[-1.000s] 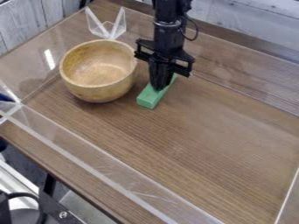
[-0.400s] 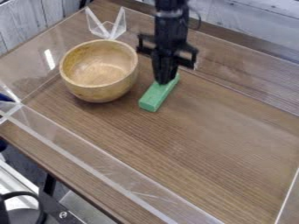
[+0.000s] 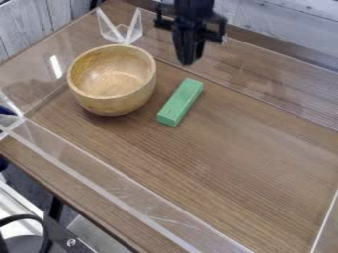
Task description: Put the green block in the brown bowl
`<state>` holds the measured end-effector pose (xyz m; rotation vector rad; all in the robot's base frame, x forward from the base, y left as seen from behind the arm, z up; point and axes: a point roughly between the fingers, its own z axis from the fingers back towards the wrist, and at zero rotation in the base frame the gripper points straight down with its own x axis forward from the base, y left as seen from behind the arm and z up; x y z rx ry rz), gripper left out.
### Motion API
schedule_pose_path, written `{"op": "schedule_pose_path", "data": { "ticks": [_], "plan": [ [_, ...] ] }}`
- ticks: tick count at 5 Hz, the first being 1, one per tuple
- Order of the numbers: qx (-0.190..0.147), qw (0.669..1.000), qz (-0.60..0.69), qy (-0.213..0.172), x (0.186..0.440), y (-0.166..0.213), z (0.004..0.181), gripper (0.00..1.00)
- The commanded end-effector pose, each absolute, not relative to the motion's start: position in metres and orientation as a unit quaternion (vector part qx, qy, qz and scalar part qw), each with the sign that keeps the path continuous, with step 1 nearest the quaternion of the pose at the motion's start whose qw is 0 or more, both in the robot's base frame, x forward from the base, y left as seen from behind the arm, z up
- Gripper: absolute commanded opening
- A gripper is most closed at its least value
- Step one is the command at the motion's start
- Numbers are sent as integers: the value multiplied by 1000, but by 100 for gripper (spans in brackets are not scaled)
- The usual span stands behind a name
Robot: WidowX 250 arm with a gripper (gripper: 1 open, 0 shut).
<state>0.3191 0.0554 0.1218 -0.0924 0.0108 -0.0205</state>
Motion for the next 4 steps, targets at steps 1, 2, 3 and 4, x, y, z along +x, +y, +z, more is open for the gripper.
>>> {"op": "schedule_pose_path", "data": {
  "ticks": [1,2,3,4],
  "plan": [
    [-35,999,-12,-27,325,58,131,100],
    [-33,999,-12,-14,325,59,118,100],
    [-32,999,-16,-1,324,57,103,100],
    [-28,999,-18,16,323,57,84,100]
  ]
}}
